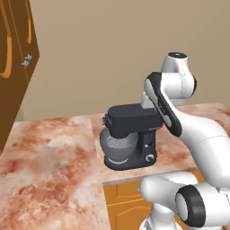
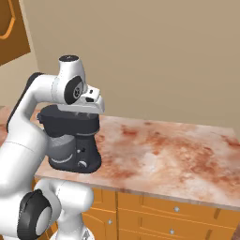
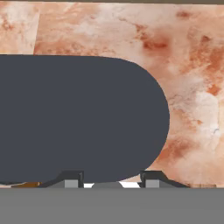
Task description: Navigate to the microwave.
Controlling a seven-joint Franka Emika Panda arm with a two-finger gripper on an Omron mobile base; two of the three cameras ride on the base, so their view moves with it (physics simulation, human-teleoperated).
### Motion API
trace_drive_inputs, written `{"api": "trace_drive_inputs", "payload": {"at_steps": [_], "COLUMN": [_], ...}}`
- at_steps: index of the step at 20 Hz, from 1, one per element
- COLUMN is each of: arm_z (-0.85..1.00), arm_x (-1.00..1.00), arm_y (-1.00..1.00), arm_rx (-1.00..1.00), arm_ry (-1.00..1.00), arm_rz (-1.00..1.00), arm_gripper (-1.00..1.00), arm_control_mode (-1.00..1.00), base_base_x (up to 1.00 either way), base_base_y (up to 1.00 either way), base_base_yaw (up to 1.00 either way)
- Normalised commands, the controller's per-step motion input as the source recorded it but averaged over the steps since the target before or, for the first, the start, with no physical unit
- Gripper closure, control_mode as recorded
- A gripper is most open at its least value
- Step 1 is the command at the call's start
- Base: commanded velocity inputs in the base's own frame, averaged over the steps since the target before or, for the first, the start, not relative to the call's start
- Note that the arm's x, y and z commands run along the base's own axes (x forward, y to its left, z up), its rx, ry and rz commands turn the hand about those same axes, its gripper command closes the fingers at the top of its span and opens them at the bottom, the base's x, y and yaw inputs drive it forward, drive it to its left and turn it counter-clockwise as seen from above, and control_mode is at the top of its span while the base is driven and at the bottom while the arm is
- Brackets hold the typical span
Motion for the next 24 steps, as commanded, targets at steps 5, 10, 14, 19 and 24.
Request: {"api": "trace_drive_inputs", "payload": {"at_steps": [5,10,14,19,24], "arm_z": [0.00,0.00,0.00,0.00,0.00], "arm_x": [0.00,0.00,0.00,0.00,0.00], "arm_y": [0.00,0.00,0.00,0.00,0.00], "arm_rx": [0.00,0.00,0.00,0.00,0.00], "arm_ry": [0.00,0.00,0.00,0.00,0.00], "arm_rz": [0.00,0.00,0.00,0.00,0.00], "arm_gripper": [-1.00,-1.00,-1.00,-1.00,-1.00], "arm_control_mode": [1.00,1.00,1.00,1.00,1.00], "base_base_x": [-0.03,-0.28,-0.43,-0.13,0.00], "base_base_y": [0.00,-0.09,-0.41,-0.23,-0.29], "base_base_yaw": [0.00,-0.04,-0.36,-0.48,-0.62]}}
